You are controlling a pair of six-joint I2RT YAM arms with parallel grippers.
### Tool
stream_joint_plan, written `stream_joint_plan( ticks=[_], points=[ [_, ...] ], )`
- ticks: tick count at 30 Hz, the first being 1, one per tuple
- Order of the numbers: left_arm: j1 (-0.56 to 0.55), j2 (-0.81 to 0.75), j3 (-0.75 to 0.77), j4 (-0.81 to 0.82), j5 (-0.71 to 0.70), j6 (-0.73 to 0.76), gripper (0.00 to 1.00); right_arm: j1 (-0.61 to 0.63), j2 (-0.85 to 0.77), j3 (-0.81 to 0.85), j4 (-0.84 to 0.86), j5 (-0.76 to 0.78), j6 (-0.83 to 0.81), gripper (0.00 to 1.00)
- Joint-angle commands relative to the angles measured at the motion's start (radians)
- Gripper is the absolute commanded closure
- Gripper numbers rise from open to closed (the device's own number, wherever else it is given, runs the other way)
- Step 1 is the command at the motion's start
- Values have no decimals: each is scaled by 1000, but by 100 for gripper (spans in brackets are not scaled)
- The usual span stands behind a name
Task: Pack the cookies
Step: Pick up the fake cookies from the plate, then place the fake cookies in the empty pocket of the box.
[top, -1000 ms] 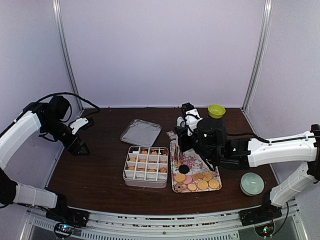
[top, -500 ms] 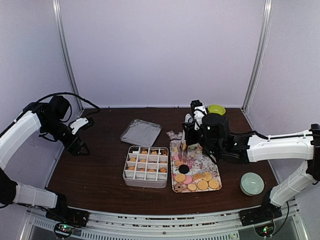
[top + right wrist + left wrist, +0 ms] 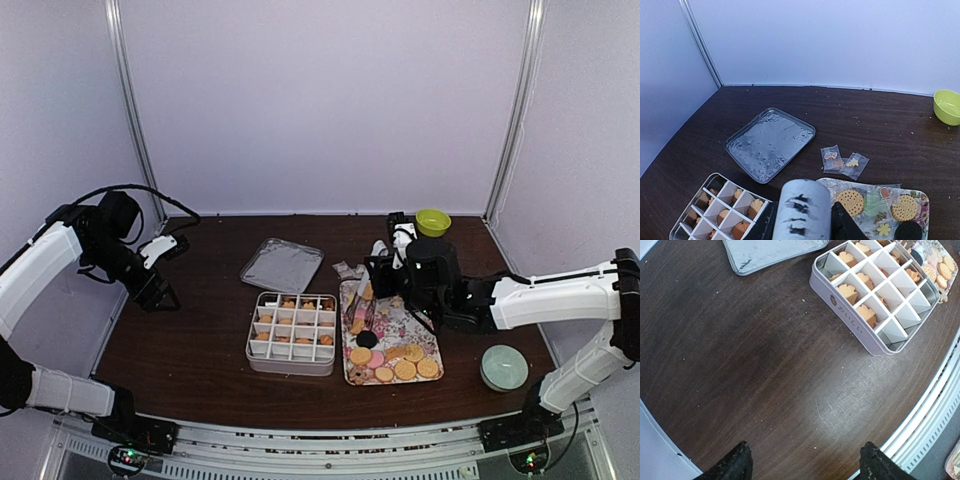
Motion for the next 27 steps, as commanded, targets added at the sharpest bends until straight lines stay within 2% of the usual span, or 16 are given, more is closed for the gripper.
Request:
stream_joint_plan(
  ticks=[1, 7, 10, 17, 21, 27],
  points=[
    [10, -1, -5, -3, 21, 15, 24, -4, 14, -8, 48, -16, 29, 70],
    [9, -5, -4, -9, 21, 16, 25, -4, -14, 3, 38, -20, 18, 90],
    [9, -5, -5, -9, 18, 17, 25, -3, -40, 15, 16, -17, -7, 96],
    [10, 3, -5, -3, 21, 16, 25, 20, -119, 70, -71, -10, -93, 100],
    [9, 5, -11, 3, 6, 20, 25, 83, -144, 123, -128, 3, -155, 100],
    [9, 14, -22, 19, -34, 33, 25, 211, -58, 267, -167, -61, -197, 100]
  ],
)
